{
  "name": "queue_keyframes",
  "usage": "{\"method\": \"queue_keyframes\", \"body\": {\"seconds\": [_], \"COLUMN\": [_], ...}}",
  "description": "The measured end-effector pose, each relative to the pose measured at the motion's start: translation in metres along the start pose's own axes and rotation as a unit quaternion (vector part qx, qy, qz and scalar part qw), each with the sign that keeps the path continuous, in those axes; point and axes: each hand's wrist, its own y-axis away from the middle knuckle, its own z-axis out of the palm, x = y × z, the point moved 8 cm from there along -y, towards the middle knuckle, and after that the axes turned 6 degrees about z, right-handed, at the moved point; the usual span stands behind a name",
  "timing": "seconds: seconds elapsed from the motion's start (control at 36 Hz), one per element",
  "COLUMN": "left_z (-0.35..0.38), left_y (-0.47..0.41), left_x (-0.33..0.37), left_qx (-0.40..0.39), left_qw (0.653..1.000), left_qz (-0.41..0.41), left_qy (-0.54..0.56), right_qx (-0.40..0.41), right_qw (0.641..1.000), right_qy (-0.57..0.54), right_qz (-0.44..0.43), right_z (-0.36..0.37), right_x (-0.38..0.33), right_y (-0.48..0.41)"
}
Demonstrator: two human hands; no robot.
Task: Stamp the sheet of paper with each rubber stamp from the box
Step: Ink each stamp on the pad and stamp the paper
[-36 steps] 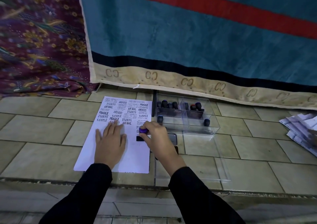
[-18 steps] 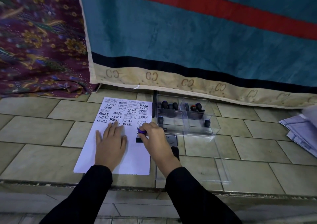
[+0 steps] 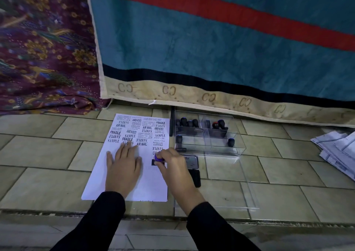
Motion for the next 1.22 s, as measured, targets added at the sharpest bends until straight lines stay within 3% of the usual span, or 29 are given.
{"method": "queue_keyframes", "body": {"seconds": [0.17, 0.28, 0.44, 0.64, 0.86, 1.22], "left_z": [-0.001, -0.002, -0.001, -0.001, 0.0, 0.0], "left_y": [0.0, 0.0, 0.001, 0.001, 0.0, -0.001], "left_x": [-0.001, -0.001, -0.001, -0.002, -0.002, -0.003], "left_qx": [-0.001, -0.001, -0.001, 0.005, 0.003, -0.001], "left_qw": [1.0, 1.0, 1.0, 1.0, 1.0, 1.0], "left_qz": [-0.005, -0.003, -0.008, -0.004, -0.001, -0.004], "left_qy": [0.004, 0.008, 0.011, 0.008, -0.006, -0.003], "right_qx": [0.003, 0.089, 0.192, 0.08, -0.039, -0.069], "right_qw": [0.999, 0.984, 0.971, 0.972, 0.965, 0.96], "right_qy": [-0.034, -0.125, -0.045, 0.064, 0.139, 0.133], "right_qz": [0.033, 0.09, 0.136, 0.212, 0.217, 0.236], "right_z": [-0.007, -0.051, -0.121, -0.106, -0.081, -0.069], "right_x": [0.004, 0.024, 0.064, 0.106, 0.095, 0.102], "right_y": [-0.016, -0.036, -0.062, -0.075, -0.081, -0.084]}}
